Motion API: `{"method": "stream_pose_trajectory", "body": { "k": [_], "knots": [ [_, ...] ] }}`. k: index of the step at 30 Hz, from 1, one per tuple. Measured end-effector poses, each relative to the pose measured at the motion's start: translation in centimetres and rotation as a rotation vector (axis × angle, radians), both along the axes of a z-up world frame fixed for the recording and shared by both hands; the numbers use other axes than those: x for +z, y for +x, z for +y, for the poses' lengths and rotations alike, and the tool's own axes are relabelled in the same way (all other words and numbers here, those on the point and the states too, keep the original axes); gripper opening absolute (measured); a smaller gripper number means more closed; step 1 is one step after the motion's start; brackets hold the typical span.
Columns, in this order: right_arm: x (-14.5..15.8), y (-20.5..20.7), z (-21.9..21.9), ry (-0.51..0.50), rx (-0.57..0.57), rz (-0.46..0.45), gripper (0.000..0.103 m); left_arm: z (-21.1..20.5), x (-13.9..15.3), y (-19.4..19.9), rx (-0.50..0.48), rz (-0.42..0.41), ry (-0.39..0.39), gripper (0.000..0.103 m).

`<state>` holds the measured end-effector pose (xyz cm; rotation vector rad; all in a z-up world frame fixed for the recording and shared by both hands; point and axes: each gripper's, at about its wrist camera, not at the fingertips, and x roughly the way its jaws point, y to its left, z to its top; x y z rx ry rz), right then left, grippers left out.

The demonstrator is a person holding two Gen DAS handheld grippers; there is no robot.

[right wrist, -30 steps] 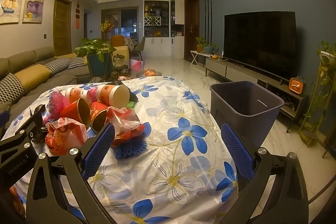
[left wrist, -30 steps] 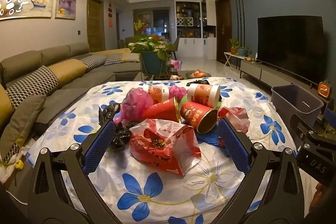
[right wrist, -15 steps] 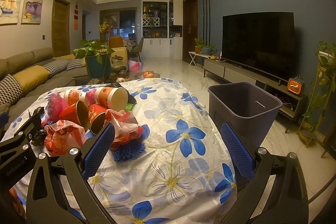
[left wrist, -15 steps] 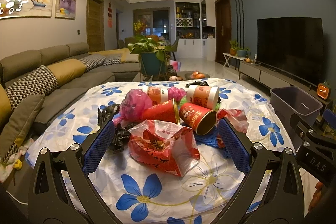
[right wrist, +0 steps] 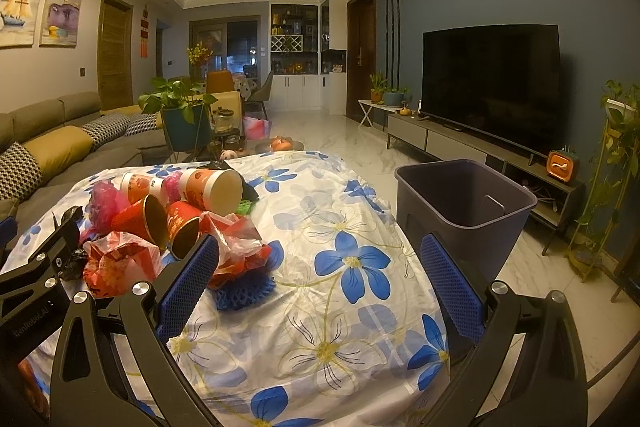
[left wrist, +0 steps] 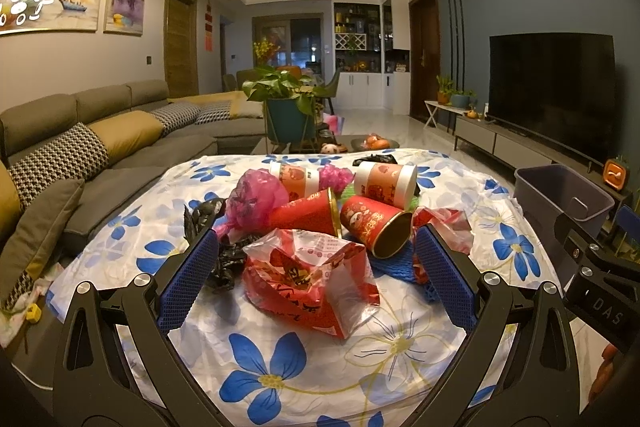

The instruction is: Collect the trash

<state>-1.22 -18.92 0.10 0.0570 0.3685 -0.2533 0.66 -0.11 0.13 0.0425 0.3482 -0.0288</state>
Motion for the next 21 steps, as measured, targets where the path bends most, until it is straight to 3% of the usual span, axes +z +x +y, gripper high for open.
{"method": "stream_pose_trajectory", "body": {
  "k": [21],
  "knots": [
    [-0.16,0.02,0.11,-0.001,-0.001,-0.002,0.098,-0.01,-0.06,0.17,-0.002,0.005,-0.002,0.097]
  ]
}}
